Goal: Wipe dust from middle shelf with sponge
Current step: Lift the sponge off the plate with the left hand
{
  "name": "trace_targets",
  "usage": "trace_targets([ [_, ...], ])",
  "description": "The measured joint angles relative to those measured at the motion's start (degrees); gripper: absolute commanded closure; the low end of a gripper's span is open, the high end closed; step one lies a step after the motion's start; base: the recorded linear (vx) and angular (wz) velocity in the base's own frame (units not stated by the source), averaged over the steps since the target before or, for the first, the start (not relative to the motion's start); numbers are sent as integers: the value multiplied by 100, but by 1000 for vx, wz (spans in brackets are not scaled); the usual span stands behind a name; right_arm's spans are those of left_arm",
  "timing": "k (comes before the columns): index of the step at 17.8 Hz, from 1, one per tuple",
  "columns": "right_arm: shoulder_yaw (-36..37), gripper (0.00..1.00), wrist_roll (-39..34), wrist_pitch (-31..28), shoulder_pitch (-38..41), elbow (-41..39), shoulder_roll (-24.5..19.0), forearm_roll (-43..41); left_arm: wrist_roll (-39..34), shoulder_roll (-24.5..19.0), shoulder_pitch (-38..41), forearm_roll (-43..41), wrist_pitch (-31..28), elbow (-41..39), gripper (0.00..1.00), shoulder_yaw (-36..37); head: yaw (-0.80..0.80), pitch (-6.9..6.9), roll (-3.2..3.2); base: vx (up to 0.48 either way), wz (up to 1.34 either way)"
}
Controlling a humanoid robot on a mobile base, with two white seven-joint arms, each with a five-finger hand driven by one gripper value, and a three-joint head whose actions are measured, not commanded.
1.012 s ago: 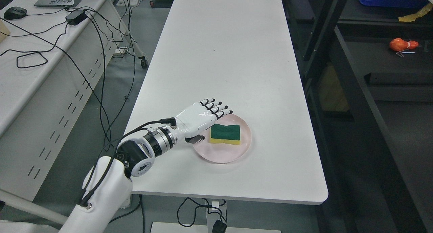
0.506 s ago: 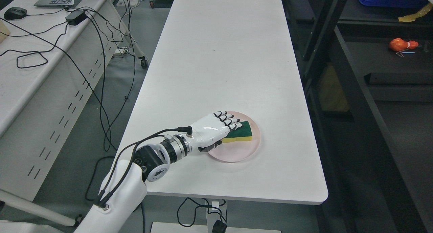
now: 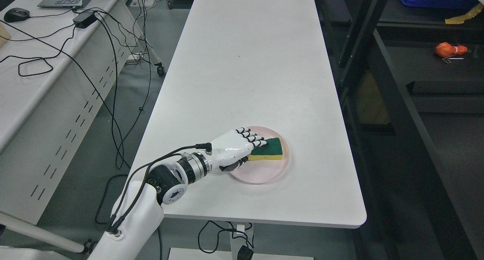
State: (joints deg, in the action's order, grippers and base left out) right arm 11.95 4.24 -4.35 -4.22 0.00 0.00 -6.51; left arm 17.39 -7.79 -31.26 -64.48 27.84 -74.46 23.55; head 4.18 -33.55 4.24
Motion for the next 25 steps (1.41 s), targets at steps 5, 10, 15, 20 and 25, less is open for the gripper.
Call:
trace_targets([
  [5, 0, 0, 0, 0, 0, 0, 0, 0, 12, 50, 145, 484, 645, 28, 99, -560, 0, 0, 0, 0, 0],
  [10, 0, 0, 0, 0, 0, 0, 0, 0, 12, 79, 178, 1027, 1107, 37, 100, -1148, 0, 0, 0, 0, 0],
  [15, 0, 0, 0, 0, 1, 0, 0, 0, 169, 85, 167, 1502, 1623, -170, 100, -1615, 0, 0, 0, 0, 0],
  [20, 0, 0, 0, 0, 0, 0, 0, 0, 255, 92, 173, 1822, 1712, -723, 100, -1915, 0, 0, 0, 0, 0],
  [25, 0, 0, 0, 0, 0, 0, 0, 0, 263, 94, 396, 1938, 1717, -1101, 100, -2083, 0, 0, 0, 0, 0],
])
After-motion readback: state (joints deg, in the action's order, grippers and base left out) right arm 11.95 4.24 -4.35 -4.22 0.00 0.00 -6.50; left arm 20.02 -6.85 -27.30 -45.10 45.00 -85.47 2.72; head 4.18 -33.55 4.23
